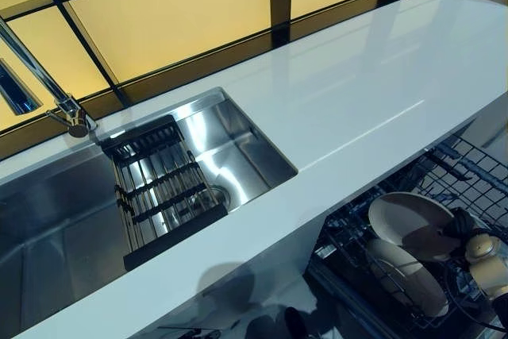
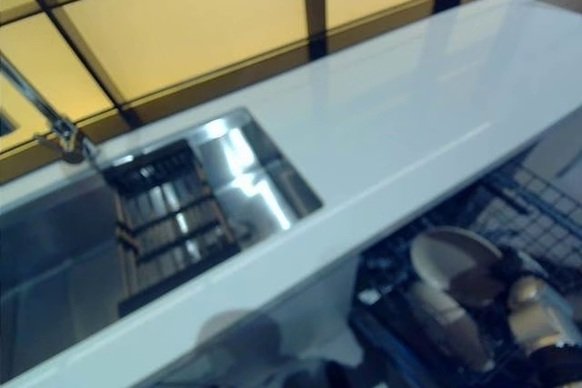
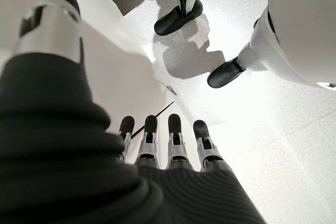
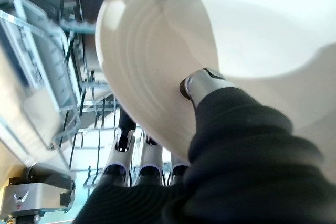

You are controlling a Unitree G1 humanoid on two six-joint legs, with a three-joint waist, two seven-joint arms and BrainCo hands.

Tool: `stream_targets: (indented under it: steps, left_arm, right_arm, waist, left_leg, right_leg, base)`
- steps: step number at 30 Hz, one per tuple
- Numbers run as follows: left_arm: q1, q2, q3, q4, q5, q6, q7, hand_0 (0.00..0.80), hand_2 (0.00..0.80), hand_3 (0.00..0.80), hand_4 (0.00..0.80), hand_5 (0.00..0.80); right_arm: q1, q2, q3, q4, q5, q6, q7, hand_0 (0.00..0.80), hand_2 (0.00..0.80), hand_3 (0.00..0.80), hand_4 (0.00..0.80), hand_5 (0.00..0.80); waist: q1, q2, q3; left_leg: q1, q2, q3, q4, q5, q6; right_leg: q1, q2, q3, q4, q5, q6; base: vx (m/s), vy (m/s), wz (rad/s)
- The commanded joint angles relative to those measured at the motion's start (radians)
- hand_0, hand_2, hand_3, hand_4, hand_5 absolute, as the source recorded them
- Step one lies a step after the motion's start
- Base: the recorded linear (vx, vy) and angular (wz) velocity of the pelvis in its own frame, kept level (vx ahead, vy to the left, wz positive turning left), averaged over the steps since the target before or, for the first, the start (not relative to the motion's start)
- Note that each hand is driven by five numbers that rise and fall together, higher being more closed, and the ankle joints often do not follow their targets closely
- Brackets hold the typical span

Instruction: Take plates into dishwasher

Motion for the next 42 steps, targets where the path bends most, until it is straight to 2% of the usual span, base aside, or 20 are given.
stream_targets:
  steps: [1,12,22,23,24,25,34,40,42]
  left_arm:
    - [-0.03,0.037,-0.021,0.009,-0.036,-0.027,-0.003,0.0,0.0,0.0,0.0,0.0]
    - [-0.053,0.031,-0.053,0.007,-0.031,-0.029,-0.007,0.0,0.0,0.0,0.0,0.0]
    - [-0.063,0.034,-0.06,0.013,-0.017,-0.026,-0.024,0.0,0.0,0.0,0.0,0.0]
    - [-0.066,0.035,-0.058,0.014,-0.016,-0.026,-0.025,0.0,0.0,0.0,0.0,0.0]
    - [-0.067,0.035,-0.057,0.015,-0.015,-0.027,-0.025,0.0,0.0,0.0,0.0,0.0]
    - [-0.067,0.035,-0.057,0.016,-0.016,-0.027,-0.023,0.0,0.0,0.0,0.0,0.0]
    - [-0.068,0.045,-0.034,0.017,-0.01,-0.015,-0.015,0.0,0.0,0.0,0.0,0.0]
    - [-0.06,0.059,0.003,0.018,-0.043,0.011,-0.002,0.0,0.0,0.0,0.0,0.0]
    - [-0.057,0.064,0.025,0.029,-0.066,0.047,0.014,0.0,0.0,0.0,0.0,0.0]
  right_arm:
    - [-0.092,0.032,0.041,0.064,-0.063,-0.035,-0.016,0.8,0.8,0.8,0.8,0.8]
    - [-0.099,0.11,0.123,0.214,-0.005,-0.03,-0.082,0.8,0.8,0.8,0.8,0.8]
    - [-0.12,0.119,0.144,0.257,0.037,-0.015,-0.091,0.8,0.8,0.8,0.8,0.8]
    - [-0.12,0.118,0.142,0.25,0.046,-0.014,-0.096,0.765,0.765,0.765,0.765,0.765]
    - [-0.12,0.118,0.138,0.247,0.056,-0.016,-0.106,0.047,0.047,0.047,0.047,0.047]
    - [-0.119,0.118,0.136,0.246,0.065,-0.014,-0.097,0.0,0.0,0.0,0.0,0.0]
    - [-0.099,0.073,0.061,0.163,0.09,0.008,-0.088,0.0,0.0,0.0,0.0,0.0]
    - [-0.087,0.0,-0.012,0.073,0.111,0.055,-0.022,0.0,0.0,0.0,0.0,0.0]
    - [-0.096,-0.05,-0.04,0.052,0.116,0.069,0.004,0.0,0.0,0.0,0.0,0.0]
  waist:
    - [0.019,-0.062,-0.02]
    - [0.045,-0.042,-0.016]
    - [0.059,-0.038,-0.021]
    - [0.058,-0.04,-0.021]
    - [0.057,-0.041,-0.021]
    - [0.057,-0.043,-0.022]
    - [0.04,-0.069,-0.023]
    - [0.025,-0.098,-0.025]
    - [0.019,-0.114,-0.03]
  left_leg:
    - [-0.007,0.017,-0.092,0.004,-0.006,-0.01]
    - [-0.017,0.012,-0.122,0.005,-0.003,-0.011]
    - [-0.022,0.01,-0.141,0.004,-0.003,-0.013]
    - [-0.023,0.011,-0.142,0.004,-0.003,-0.013]
    - [-0.024,0.011,-0.143,0.004,-0.003,-0.013]
    - [-0.024,0.011,-0.145,0.004,-0.003,-0.013]
    - [-0.017,0.017,-0.14,0.004,-0.007,-0.013]
    - [-0.009,0.022,-0.131,0.004,-0.01,-0.013]
    - [-0.004,0.024,-0.127,0.004,-0.012,-0.013]
  right_leg:
    - [0.007,-0.037,0.018,0.016,-0.011,0.078]
    - [0.009,-0.048,0.007,0.012,-0.014,0.078]
    - [0.012,-0.055,0.003,0.008,-0.014,0.077]
    - [0.012,-0.053,0.006,0.008,-0.014,0.077]
    - [0.012,-0.052,0.008,0.008,-0.014,0.077]
    - [0.011,-0.051,0.009,0.007,-0.014,0.077]
    - [0.013,-0.042,0.027,0.009,-0.01,0.077]
    - [0.017,-0.033,0.041,0.011,-0.006,0.077]
    - [0.02,-0.029,0.047,0.011,-0.004,0.077]
  base:
    - [-0.009,-0.001,0.07]
    - [-0.005,0.001,0.03]
    - [-0.001,0.001,0.05]
    - [0.0,0.0,0.0]
    - [0.0,0.0,0.0]
    - [0.0,0.0,0.0]
    - [0.0,0.0,0.0]
    - [0.0,0.0,0.0]
    - [0.0,0.0,0.0]
